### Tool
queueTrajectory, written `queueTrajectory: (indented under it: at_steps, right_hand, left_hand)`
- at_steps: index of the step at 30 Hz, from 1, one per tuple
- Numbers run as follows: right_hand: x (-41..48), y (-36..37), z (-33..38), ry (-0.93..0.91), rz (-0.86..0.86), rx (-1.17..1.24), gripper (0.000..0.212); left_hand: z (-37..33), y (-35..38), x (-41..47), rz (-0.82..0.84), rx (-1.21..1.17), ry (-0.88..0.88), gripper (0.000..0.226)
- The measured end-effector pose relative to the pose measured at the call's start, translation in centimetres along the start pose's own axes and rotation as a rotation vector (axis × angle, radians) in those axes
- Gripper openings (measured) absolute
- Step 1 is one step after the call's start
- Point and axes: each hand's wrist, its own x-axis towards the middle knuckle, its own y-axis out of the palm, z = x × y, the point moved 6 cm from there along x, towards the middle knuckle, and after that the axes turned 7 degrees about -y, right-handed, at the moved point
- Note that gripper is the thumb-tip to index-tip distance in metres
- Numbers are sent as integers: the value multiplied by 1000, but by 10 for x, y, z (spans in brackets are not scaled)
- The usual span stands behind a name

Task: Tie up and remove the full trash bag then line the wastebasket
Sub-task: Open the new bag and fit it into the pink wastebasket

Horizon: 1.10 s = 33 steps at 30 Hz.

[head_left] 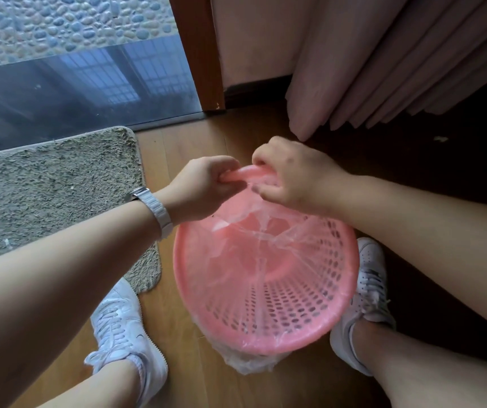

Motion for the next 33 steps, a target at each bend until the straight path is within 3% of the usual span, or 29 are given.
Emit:
queueTrajectory:
  at_steps: [5, 14, 22, 26, 28, 30, 33]
  right_hand:
    - [-1, 8, -7, 39, 17, -11, 21]
    - [-30, 1, -80, 436, -61, 125, 30]
    - [-38, 8, -91, 513, -97, 209, 35]
    - [-32, -3, -77, 371, -65, 36, 24]
    - [-22, -9, -58, 242, -74, -55, 34]
    - [-9, -12, -38, 134, -86, -62, 44]
    - [5, -6, -16, 68, -73, 22, 38]
  left_hand:
    - [-5, 2, -1, 32, -91, -54, 16]
    - [8, -14, -20, -64, 89, 58, 36]
    - [-1, -13, -10, -176, 153, 15, 22]
    - [3, -18, -7, -230, 76, -9, 13]
    - [5, -20, -5, -265, 41, -25, 9]
    - [4, -20, -3, -279, 36, -28, 11]
    - [-3, -10, -5, -211, 86, 40, 12]
